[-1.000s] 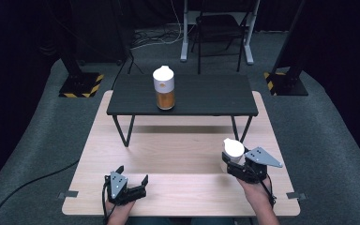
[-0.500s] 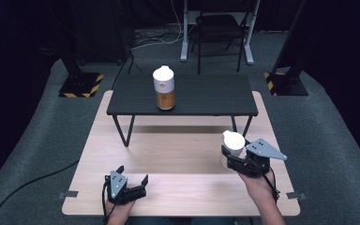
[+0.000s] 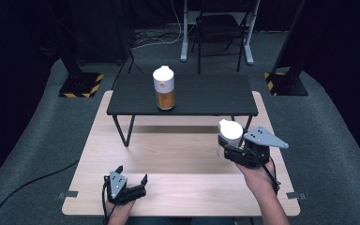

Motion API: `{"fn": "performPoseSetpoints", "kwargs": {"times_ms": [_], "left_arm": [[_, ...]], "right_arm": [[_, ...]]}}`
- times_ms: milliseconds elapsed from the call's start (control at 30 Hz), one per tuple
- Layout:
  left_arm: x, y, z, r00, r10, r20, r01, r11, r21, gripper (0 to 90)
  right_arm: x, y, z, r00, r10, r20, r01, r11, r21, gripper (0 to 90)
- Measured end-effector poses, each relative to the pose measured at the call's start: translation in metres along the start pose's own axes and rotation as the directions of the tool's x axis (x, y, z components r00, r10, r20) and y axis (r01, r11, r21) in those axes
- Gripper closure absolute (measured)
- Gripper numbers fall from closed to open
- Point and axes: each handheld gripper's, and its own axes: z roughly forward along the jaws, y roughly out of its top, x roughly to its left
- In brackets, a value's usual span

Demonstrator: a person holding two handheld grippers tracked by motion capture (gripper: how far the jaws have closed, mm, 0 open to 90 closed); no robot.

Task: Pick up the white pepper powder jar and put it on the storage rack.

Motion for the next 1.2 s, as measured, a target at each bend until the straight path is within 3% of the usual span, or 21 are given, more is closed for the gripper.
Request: {"fn": "performPoseSetpoints", "kwargs": {"times_ms": [600, 1200], "left_arm": [[-0.001, -0.001, 0.0, 1.0, 0.003, -0.007, -0.003, 1.0, -0.006, 0.6], [-0.002, -0.002, 0.0, 0.9999, 0.009, -0.006, -0.01, 0.9999, -0.011, 0.3]], "right_arm": [[0.005, 0.021, 0.004, 1.0, 0.005, -0.003, -0.005, 0.999, -0.033, 29.9], [0.011, 0.042, 0.036, 0.9999, -0.008, 0.008, 0.008, 0.999, -0.049, 30.0]]}}
